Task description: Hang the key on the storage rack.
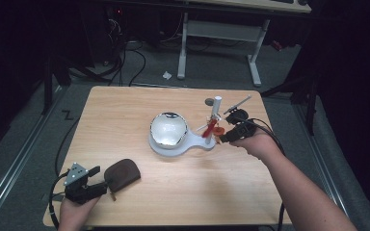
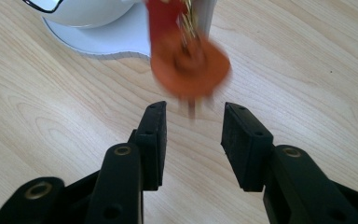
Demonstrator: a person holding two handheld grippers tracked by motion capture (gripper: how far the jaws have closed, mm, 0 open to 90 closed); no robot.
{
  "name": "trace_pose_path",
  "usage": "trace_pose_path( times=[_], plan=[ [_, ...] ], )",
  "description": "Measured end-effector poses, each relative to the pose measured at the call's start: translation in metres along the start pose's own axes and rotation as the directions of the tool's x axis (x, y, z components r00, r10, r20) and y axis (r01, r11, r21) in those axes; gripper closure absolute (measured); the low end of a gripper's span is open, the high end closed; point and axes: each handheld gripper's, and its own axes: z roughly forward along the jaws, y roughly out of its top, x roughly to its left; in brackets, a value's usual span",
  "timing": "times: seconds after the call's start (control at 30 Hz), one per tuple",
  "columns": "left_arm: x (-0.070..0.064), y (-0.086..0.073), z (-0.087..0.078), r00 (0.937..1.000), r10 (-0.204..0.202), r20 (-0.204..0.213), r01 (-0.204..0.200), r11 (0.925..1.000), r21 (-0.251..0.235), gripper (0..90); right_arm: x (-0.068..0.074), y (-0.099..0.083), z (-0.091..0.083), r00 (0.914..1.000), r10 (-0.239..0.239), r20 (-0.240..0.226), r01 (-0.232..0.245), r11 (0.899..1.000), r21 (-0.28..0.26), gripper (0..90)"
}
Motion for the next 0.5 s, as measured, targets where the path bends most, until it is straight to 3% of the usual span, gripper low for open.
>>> trace_pose_path(
  times=[0.5],
  plan=[
    [-0.004,0.001,0.005,0.9998,0.003,0.019,-0.004,0.9998,0.019,28.6,-0.001,-0.04,-0.014,0.9997,0.024,-0.001,-0.024,0.997,-0.068,54.1]
  ],
)
